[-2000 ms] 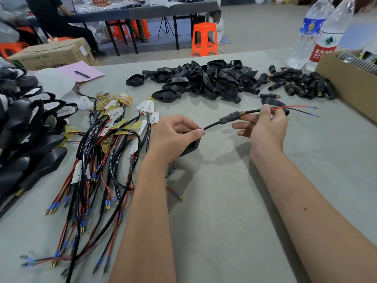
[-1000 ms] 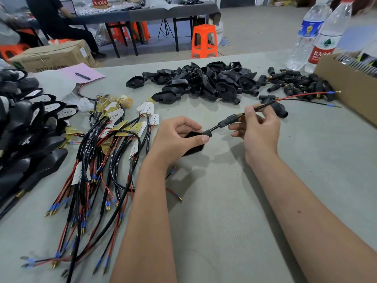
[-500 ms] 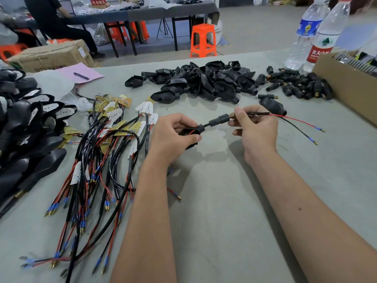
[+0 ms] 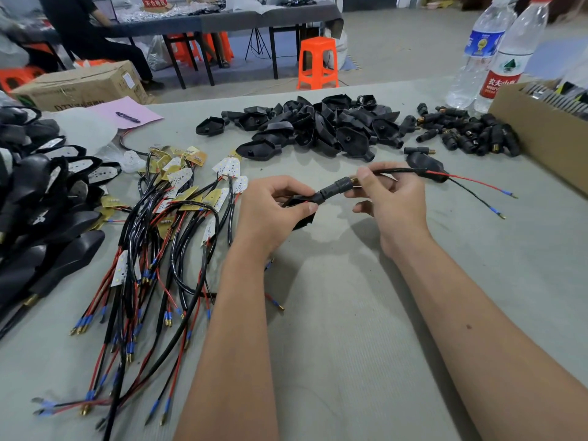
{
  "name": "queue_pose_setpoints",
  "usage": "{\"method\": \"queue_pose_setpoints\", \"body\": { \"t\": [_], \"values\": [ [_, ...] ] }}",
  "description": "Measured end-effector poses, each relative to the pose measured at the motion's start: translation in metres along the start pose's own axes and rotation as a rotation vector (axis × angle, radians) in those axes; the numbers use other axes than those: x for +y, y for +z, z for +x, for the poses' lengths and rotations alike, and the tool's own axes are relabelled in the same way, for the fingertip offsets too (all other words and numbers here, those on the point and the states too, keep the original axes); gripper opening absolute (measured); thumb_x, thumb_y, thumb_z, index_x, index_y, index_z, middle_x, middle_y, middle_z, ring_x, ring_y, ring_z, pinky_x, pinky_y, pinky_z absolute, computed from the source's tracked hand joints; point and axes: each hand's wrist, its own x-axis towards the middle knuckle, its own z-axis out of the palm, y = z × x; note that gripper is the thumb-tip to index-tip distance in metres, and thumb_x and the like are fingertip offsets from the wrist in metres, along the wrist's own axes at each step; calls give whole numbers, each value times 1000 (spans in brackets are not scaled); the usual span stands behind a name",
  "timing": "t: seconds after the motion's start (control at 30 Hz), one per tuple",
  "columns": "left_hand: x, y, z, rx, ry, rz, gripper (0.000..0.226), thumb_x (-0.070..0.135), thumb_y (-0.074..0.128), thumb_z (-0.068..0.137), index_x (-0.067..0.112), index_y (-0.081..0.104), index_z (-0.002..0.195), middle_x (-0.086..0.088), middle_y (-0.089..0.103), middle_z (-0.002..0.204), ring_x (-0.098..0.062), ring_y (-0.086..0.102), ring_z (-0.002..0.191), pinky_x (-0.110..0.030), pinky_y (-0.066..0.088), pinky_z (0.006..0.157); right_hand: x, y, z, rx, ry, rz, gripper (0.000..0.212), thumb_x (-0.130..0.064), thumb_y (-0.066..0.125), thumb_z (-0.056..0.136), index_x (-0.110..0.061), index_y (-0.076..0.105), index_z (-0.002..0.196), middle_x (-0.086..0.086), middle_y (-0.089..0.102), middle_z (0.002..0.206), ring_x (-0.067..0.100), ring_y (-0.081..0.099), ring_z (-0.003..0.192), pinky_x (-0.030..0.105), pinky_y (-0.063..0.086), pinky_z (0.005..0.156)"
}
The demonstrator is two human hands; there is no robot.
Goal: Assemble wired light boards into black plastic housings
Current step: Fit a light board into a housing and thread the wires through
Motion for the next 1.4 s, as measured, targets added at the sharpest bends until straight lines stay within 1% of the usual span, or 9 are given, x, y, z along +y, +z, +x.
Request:
{"method": "queue_pose_setpoints", "body": {
  "t": [0.13, 0.3, 0.43, 0.6, 0.67, 0.73, 0.93, 1.13, 1.4],
  "values": [
    [-1, 0, 0, 6, 13, 4, 27, -3, 84, 74, 22, 79, 82, 5, 76, 75, -9, 69, 70, -28, 60, 73, 1, -3, 1, -81, 43, 12, 6, -5, 73, 93, -9, 73, 97, 12, 78, 89, 24, 75, 81, 24, 55, 60],
    [-4, 2, 2, 26, 49, -4, 24, -2, 84, 75, 19, 80, 84, 9, 74, 73, -4, 65, 64, -17, 52, 63, 3, -4, 3, -87, 84, 34, 5, -3, 72, 94, -8, 73, 94, 8, 78, 84, 19, 74, 76, 23, 55, 63],
    [-4, 6, 2, 32, 69, -15, 18, 2, 83, 78, 16, 80, 88, 3, 76, 77, -9, 67, 68, -29, 58, 68, 6, -4, 5, -49, 89, 24, 4, -2, 70, 95, -6, 71, 93, 6, 73, 76, 16, 69, 69, 24, 56, 67],
    [-2, 8, 1, -3, 34, -56, 9, 9, 81, 85, 13, 79, 92, -4, 76, 89, -16, 67, 74, -39, 57, 72, 6, -6, 7, -26, 99, 32, 8, -10, 72, 95, -3, 74, 99, 5, 73, 77, 13, 66, 68, 22, 55, 67],
    [0, 7, 1, -10, 36, -70, 8, 7, 81, 84, 11, 79, 91, -4, 76, 90, -13, 66, 77, -34, 57, 72, 6, -6, 8, -31, 116, 51, 10, -13, 73, 96, -4, 75, 97, 4, 72, 75, 12, 64, 67, 22, 54, 66],
    [1, 6, 0, -23, 16, -111, 8, 6, 82, 84, 9, 79, 91, -3, 76, 87, -12, 65, 70, -26, 56, 66, 4, -6, 7, -44, 134, 68, 10, -16, 72, 96, -6, 76, 95, 3, 72, 76, 11, 65, 69, 23, 53, 65],
    [1, 3, 0, -64, -24, -230, 14, -3, 79, 83, 7, 77, 93, 2, 73, 75, -10, 66, 66, -20, 53, 61, 0, -6, 3, -147, 116, 49, 13, -15, 64, 102, -11, 74, 96, 7, 80, 98, 19, 76, 87, 22, 55, 61],
    [0, 1, -1, -83, -32, -219, 16, -1, 81, 82, 12, 79, 92, 0, 75, 78, -11, 66, 69, -21, 54, 63, 1, -6, 3, -190, 104, 56, 15, -12, 62, 102, -9, 73, 93, 12, 79, 99, 20, 74, 83, 21, 55, 65],
    [4, 4, -3, -105, -61, -207, 17, -6, 79, 82, 11, 79, 88, -10, 72, 79, -13, 64, 65, -22, 55, 60, 3, -5, 3, -176, 79, 4, 12, -9, 64, 101, -7, 73, 93, 13, 78, 88, 18, 71, 76, 23, 56, 70]
  ]
}}
